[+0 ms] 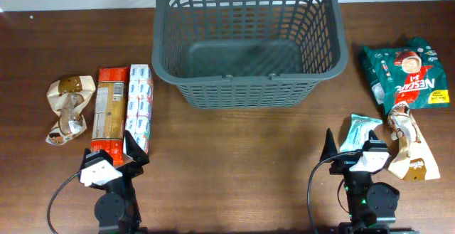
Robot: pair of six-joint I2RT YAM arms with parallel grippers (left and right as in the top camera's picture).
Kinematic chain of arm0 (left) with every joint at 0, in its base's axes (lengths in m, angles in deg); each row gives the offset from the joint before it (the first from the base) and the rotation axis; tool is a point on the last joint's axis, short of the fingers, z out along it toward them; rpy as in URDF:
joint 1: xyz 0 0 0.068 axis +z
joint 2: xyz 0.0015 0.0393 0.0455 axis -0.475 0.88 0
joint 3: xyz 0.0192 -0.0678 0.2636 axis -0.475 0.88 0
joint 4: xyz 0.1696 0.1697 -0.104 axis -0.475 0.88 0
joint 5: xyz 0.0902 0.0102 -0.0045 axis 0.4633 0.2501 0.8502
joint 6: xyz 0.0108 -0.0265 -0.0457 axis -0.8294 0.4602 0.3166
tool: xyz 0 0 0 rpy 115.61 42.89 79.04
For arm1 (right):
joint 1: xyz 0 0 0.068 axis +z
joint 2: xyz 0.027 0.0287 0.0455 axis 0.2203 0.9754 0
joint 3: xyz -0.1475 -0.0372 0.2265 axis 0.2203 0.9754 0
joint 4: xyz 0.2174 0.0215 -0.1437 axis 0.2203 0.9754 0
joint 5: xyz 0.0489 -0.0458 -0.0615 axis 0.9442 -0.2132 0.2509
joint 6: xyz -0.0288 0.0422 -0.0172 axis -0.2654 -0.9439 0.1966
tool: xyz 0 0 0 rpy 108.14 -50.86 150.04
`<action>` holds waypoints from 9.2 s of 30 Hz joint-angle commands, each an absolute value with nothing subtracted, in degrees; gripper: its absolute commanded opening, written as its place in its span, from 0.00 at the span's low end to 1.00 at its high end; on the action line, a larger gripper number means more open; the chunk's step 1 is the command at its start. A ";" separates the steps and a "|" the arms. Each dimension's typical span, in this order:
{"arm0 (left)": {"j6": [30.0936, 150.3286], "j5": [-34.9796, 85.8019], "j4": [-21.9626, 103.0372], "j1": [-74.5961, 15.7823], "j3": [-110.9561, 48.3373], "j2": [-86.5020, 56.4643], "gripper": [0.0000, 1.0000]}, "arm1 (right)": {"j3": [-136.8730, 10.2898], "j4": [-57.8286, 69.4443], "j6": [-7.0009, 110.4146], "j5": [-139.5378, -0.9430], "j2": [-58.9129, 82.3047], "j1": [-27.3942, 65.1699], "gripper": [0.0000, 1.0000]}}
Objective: Pack container
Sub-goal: 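Move the right gripper to the green Nescafé pouch and grasp it, then lift the Nescafé pouch with the right gripper and drop it into the basket, then grasp the clear bread-roll bag on the right with the right gripper, then carry the bread-roll bag into the basket and release it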
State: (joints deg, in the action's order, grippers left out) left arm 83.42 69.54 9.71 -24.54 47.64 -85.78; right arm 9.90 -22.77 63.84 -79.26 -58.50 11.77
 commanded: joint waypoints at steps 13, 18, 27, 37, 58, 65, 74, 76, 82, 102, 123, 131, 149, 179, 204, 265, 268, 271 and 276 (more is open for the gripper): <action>83.71 69.76 9.60 -24.46 48.05 -86.37 0.99 | -4.20 -18.27 51.73 -77.97 -53.62 12.28 0.99; 83.71 69.78 9.60 -24.46 48.05 -86.37 0.99 | -27.02 -2.33 56.76 -84.15 -38.17 12.28 0.99; 83.71 69.78 9.60 -24.46 48.05 -86.37 0.99 | -79.35 36.35 67.75 -88.44 -2.76 8.91 0.99; 83.71 69.76 9.60 -24.46 48.05 -86.37 0.99 | -101.44 43.67 69.19 -88.85 23.60 -1.58 0.99; 83.71 69.78 9.60 -24.46 48.05 -86.37 0.99 | -101.44 32.51 83.75 -91.02 66.04 -2.54 0.99; 83.71 69.76 9.60 -24.46 48.05 -86.37 0.99 | -101.44 29.31 81.93 -95.56 72.82 -2.24 0.99; 83.71 69.78 9.60 -24.46 48.05 -86.37 0.99 | -101.33 27.85 73.61 -95.61 79.09 -3.40 0.77; 83.73 69.78 9.60 -24.46 48.05 -86.37 0.99 | -101.29 28.03 72.49 -95.28 80.58 -3.05 0.61; 83.71 69.76 9.60 -24.46 48.05 -86.37 0.99 | -101.16 29.84 63.99 -94.62 82.81 -2.61 0.04; 83.71 69.78 9.60 -24.46 48.05 -86.37 0.99 | -152.44 53.14 67.99 -89.49 67.20 -3.72 0.04; 83.71 69.76 9.60 -24.46 48.05 -86.37 0.99 | -156.76 55.32 78.79 -75.98 56.49 34.57 0.04; 83.71 69.76 9.60 -24.46 48.05 -86.37 0.99 | -135.93 45.80 78.90 -77.44 60.75 37.08 0.04; 83.71 69.76 9.60 -24.46 48.05 -86.37 0.99 | -127.76 42.67 78.68 -91.10 55.51 35.47 0.73; 83.71 69.76 9.60 -24.46 48.05 -86.37 0.99 | -59.98 22.01 85.50 -82.84 34.04 -19.61 0.75; 83.71 69.76 9.60 -24.46 48.05 -86.37 0.99 | -52.11 21.45 87.73 -89.03 41.28 -24.05 0.76; 83.71 69.78 9.60 -24.46 48.05 -86.37 0.99 | -129.20 40.31 89.24 -64.83 74.33 40.49 0.37; 83.71 69.78 9.60 -24.46 48.05 -86.37 0.99 | -129.84 40.37 88.58 -65.27 71.66 40.30 0.48; 83.71 69.76 9.60 -24.46 48.05 -86.37 0.99 | -132.35 40.53 86.11 -71.74 66.02 39.49 0.57; 83.71 69.78 9.60 -24.46 48.05 -86.37 0.99 | -133.75 41.69 84.62 -88.81 54.59 35.55 0.67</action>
State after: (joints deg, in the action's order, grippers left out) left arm 83.42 69.56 9.71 -24.54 47.68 -85.89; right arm -130.53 41.18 86.87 -76.87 65.37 38.96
